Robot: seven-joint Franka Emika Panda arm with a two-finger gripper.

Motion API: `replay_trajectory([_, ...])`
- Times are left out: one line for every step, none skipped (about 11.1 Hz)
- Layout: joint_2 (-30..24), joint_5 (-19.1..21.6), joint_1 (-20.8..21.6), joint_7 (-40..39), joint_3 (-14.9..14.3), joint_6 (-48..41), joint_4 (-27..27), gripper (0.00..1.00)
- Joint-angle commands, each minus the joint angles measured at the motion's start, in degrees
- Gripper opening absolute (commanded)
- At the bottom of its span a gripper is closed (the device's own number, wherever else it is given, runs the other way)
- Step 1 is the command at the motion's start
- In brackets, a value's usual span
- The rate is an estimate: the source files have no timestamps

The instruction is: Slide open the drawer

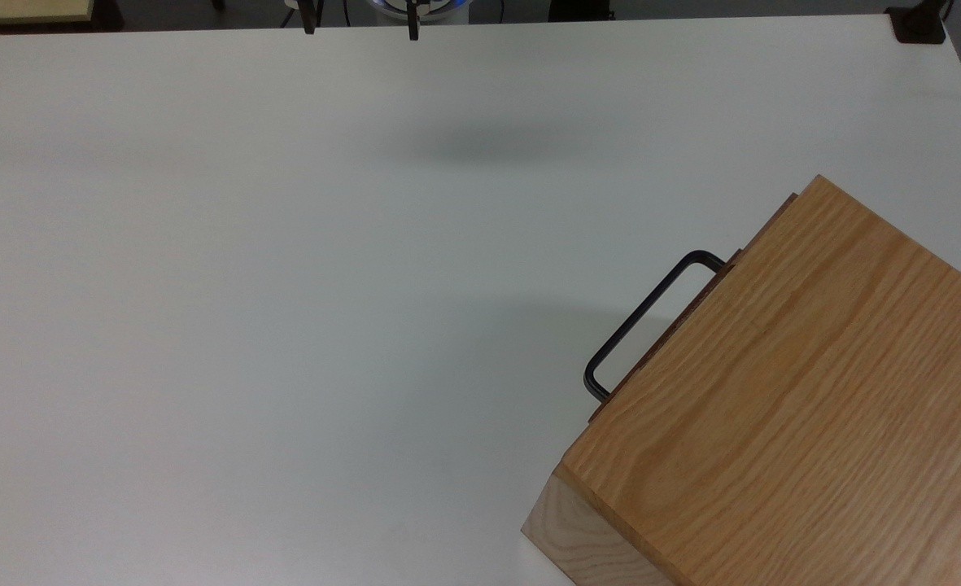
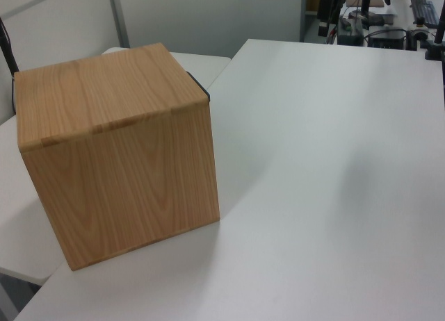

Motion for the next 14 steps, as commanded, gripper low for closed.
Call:
replay_trajectory([1.7, 1.6, 0.8, 8.3, -0.6, 1.3, 0.5, 1.00])
replay_trajectory([2.4, 2.3, 1.3, 15.6, -0.2, 3.9, 0.7, 1.00])
replay_trajectory([3.5, 2.3, 1.9, 23.3, 0.1, 7.8, 0.5, 1.00])
replay_trajectory([4.7, 2.5, 2.8, 29.8, 0.6, 10.8, 0.6, 1.00])
replay_trajectory([6.0, 3.2, 4.1, 35.1, 0.7, 14.0, 0.8, 1.00])
replay_trajectory([6.9, 3.3, 5.3, 41.3, 1.0, 17.8, 0.8, 1.00])
replay_trajectory([7.9, 3.3, 5.6, 46.3, 1.7, 22.4, 0.9, 1.00])
replay_trajectory([9.4, 3.1, 5.6, 51.1, 3.9, 27.3, 1.0, 1.00])
replay_trajectory([11.8, 2.6, 5.5, 57.4, 6.3, 32.0, 3.1, 1.00])
replay_trajectory([14.3, 2.1, 5.6, 61.7, 6.7, 34.5, 4.7, 1.00])
replay_trajectory([16.1, 1.1, 6.5, 61.7, 7.1, 37.1, 6.2, 1.00])
replay_trajectory([17.7, 0.0, 7.2, 61.0, 7.1, 40.7, 6.6, 0.96])
replay_trajectory([18.9, -0.2, 7.9, 61.1, 7.1, 44.0, 6.7, 0.88])
replay_trajectory([19.8, -0.1, 8.3, 61.2, 7.1, 46.4, 6.7, 0.77])
